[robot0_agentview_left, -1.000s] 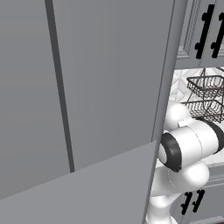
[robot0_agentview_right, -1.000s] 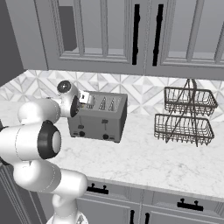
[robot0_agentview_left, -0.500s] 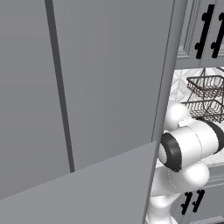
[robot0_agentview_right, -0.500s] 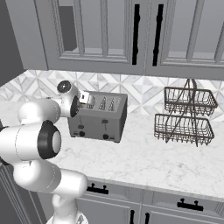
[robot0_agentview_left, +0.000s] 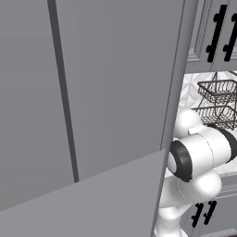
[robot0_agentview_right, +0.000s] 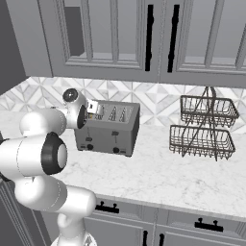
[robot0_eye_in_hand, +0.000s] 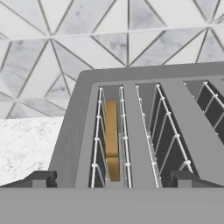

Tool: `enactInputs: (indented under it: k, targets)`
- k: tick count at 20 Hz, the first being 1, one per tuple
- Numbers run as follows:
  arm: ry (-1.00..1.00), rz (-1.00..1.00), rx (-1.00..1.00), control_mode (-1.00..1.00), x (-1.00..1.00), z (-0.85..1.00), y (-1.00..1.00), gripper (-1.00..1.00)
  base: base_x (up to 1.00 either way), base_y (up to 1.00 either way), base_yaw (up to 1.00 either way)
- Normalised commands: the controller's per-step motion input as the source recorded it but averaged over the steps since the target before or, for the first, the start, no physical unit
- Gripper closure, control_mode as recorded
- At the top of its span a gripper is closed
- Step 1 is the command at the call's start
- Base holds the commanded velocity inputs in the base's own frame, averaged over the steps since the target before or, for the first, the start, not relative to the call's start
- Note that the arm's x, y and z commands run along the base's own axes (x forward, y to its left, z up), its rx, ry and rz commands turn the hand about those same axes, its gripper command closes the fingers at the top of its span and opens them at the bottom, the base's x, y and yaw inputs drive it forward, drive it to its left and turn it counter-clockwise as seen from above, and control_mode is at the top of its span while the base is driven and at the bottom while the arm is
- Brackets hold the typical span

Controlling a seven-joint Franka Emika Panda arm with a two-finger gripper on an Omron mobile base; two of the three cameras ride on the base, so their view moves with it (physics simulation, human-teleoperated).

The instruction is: Start the toaster. Once the lever pops up, take the bread to the plate on the dining counter.

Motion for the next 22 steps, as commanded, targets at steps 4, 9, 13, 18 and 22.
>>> enactInputs:
  k: [4,9,13,18,22]
  targets:
    - [0.0,0.0,0.0,-1.0,0.0,0.0,0.0,-1.0,0.0,0.0,0.0]
    - [0.0,0.0,0.0,-1.0,0.0,0.0,0.0,-1.0,0.0,0.0,0.0]
    - [0.0,0.0,0.0,-1.0,0.0,0.0,0.0,-1.0,0.0,0.0,0.0]
    - [0.0,0.0,0.0,-1.0,0.0,0.0,0.0,-1.0,0.0,0.0,0.0]
    - [0.0,0.0,0.0,-1.0,0.0,0.0,0.0,-1.0,0.0,0.0,0.0]
